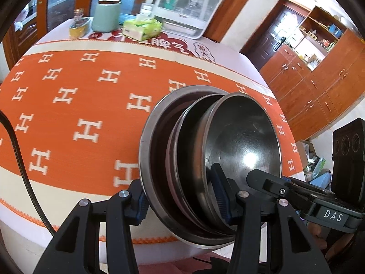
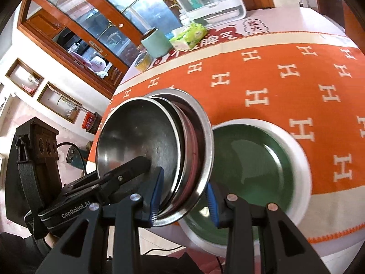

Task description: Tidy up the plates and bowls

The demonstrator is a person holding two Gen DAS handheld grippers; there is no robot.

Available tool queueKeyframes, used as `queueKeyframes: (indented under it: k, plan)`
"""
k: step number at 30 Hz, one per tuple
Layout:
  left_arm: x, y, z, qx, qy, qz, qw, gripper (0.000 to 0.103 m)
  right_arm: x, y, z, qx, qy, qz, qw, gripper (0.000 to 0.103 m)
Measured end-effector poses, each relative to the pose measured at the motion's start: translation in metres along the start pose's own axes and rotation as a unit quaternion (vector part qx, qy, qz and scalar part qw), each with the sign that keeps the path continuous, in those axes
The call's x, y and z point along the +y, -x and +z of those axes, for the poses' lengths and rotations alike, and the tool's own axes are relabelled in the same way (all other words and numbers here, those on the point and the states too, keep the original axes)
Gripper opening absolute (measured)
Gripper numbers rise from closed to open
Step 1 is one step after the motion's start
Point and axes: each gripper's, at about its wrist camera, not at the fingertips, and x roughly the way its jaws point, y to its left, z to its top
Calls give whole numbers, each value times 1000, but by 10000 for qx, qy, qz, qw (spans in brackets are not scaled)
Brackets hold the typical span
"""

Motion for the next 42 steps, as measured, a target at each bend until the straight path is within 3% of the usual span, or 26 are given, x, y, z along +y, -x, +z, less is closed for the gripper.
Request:
queueKeyframes:
  k: [10, 23, 32, 36, 42]
  plan:
    - [-37, -29, -18, 306, 128, 0, 9995, 48, -43, 15, -11, 273, -135, -57, 9995, 35]
    - [-50, -62, -33, 787, 545, 383, 9947, 48, -75, -2, -12, 935, -181, 84, 9954, 36]
    - [-49, -61, -30, 724, 771, 648, 9923, 50, -70, -11, 0, 1173, 231, 231, 9926, 43]
    - [-49, -60, -26, 705, 752, 1026, 9894, 51, -73, -12, 6, 1220, 333, 150, 9919, 43]
    - [-50, -51, -14, 574, 760, 1173, 9885, 54, -84, -5, 19, 1081, 252, 124, 9937, 45]
